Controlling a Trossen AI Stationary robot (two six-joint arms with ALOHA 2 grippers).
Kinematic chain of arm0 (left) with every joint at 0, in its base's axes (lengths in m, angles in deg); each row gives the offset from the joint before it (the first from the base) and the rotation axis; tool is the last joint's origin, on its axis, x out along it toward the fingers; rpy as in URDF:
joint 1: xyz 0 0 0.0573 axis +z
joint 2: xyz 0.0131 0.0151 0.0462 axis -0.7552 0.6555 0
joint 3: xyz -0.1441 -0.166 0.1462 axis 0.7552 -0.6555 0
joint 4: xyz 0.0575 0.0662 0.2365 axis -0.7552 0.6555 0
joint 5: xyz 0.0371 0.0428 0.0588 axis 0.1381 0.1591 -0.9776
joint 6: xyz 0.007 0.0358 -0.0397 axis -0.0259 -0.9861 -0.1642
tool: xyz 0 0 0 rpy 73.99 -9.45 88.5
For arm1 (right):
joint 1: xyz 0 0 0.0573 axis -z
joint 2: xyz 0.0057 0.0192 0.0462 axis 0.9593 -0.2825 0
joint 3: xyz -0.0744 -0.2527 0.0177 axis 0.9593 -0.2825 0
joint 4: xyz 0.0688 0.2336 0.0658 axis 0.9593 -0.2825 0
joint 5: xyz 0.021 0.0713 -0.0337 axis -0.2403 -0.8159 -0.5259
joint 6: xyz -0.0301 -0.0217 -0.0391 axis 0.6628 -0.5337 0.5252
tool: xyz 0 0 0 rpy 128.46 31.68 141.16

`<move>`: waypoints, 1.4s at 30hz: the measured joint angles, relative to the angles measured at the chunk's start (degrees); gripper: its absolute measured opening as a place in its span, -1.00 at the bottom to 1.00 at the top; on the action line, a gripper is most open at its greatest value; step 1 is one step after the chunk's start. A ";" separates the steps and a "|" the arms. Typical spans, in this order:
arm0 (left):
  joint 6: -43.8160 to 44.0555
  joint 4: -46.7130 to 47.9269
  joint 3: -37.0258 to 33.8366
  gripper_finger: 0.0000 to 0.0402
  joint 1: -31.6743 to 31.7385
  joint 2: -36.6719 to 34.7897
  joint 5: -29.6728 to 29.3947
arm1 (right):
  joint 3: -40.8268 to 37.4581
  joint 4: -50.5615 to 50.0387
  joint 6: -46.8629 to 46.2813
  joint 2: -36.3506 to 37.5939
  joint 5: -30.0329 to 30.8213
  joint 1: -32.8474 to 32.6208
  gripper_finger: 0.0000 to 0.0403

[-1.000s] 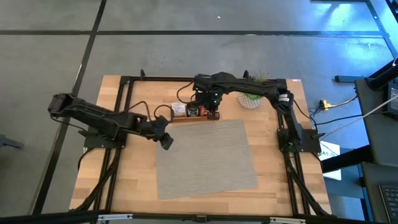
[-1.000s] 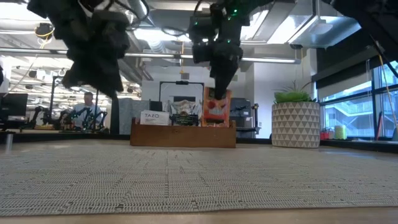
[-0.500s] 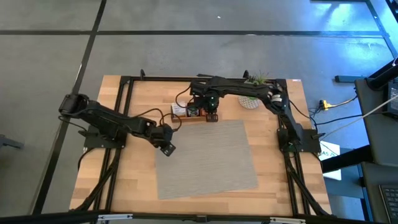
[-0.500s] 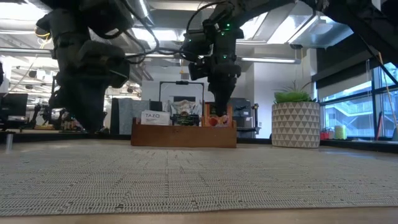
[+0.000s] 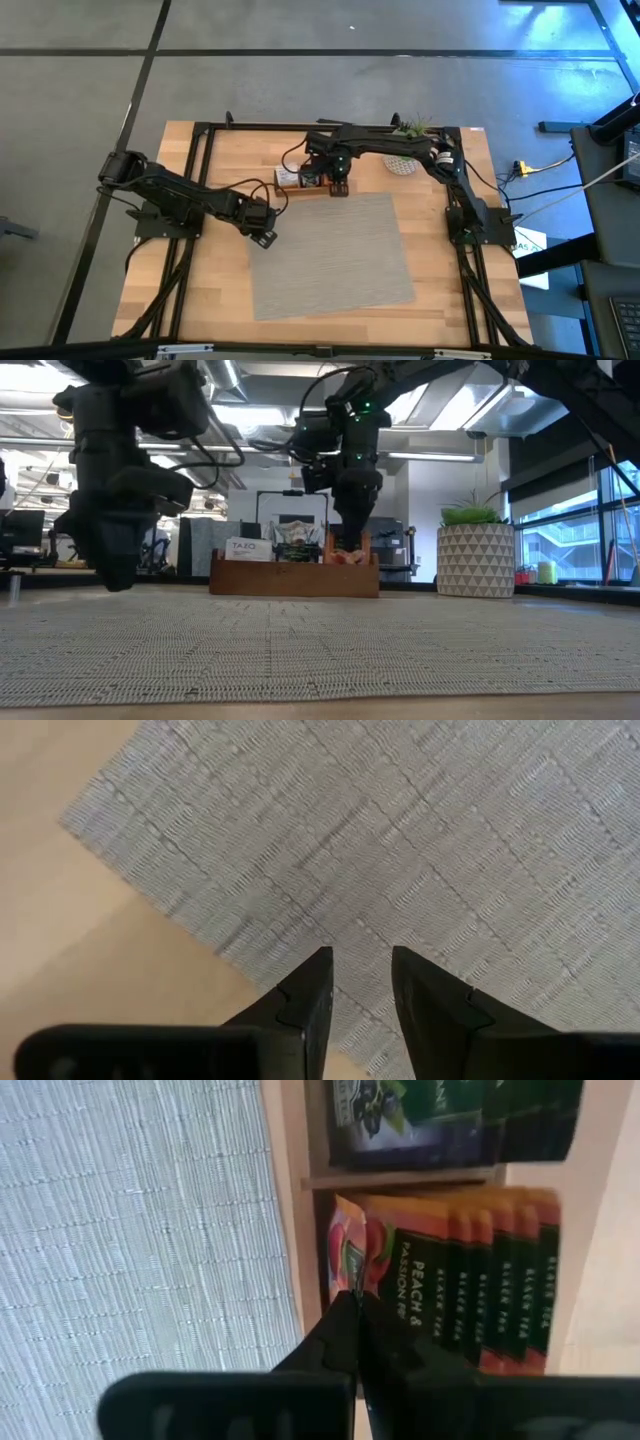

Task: Pick & Place Tea
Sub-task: Put the orange tea bag into the right section of the wooden organizer, then return to Home Position

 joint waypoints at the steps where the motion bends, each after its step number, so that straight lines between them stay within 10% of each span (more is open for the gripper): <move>1: 0.00 0.09 0.00 -0.50 0.00 0.00 -0.44 | -0.50 0.11 -0.15 0.02 0.00 0.00 -0.98; 21: 0.42 -0.12 0.00 -0.49 2.82 -0.02 -3.16 | -4.25 1.58 -2.53 0.09 -0.07 -0.07 -0.86; 42: -8.03 -0.22 0.00 -0.51 9.42 -0.02 -6.03 | 10.69 -9.27 -5.33 0.00 4.87 0.05 -0.49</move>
